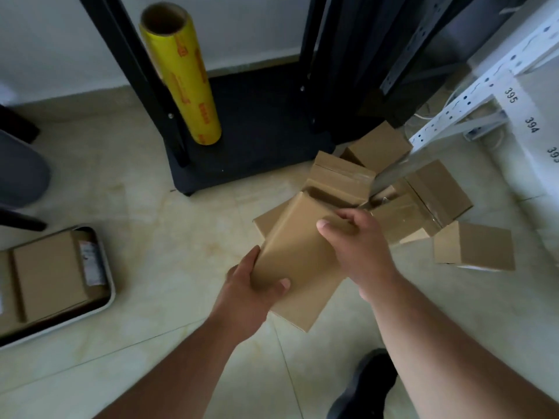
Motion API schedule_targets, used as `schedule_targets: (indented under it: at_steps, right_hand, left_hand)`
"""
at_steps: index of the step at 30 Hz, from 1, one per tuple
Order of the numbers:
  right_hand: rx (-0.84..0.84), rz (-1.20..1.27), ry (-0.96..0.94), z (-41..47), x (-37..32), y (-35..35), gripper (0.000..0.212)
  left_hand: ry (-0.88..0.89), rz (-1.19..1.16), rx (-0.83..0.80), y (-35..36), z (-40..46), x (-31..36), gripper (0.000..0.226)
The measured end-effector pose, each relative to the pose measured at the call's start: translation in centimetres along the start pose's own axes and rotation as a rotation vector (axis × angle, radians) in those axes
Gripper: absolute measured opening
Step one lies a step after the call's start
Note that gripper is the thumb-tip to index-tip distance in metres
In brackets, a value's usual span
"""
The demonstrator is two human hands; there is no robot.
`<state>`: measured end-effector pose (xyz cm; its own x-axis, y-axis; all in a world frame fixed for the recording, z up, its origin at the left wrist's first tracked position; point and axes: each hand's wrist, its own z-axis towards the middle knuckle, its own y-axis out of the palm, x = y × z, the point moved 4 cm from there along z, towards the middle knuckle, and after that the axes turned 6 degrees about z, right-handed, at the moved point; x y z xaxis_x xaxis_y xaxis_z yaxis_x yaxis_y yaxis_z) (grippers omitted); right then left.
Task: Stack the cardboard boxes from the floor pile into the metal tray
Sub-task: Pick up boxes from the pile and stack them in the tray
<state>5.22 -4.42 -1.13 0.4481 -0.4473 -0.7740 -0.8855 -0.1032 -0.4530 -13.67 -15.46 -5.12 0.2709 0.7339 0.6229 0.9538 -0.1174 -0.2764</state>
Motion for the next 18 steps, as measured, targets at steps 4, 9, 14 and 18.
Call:
schedule_targets:
  at_steps: [4,9,14,18]
  right_hand:
    - [0.000,-0.024,0.001,-0.9,-1.7,3.2,0.063]
    - [-0.040,0.062,0.062,-2.3,-3.8,7.3,0.106]
    - [-0.081,0.069,0.111,-3.3,-5.3,12.0,0.087]
    - [-0.179,-0.016,0.058,-4.5,-5.5,16.4,0.051]
  left_hand:
    - [0.001,-0.080,0.059,-2.8,-0.2,-2.4,0.094]
    - [0.011,-0.214,0.150,-5.8,-0.3,-4.1,0.073]
    - [-0.019,-0.337,0.200,-9.6,-0.4,-5.9,0.061]
    - [-0.053,-0.447,0.239,-12.4,-0.9,-7.9,0.054]
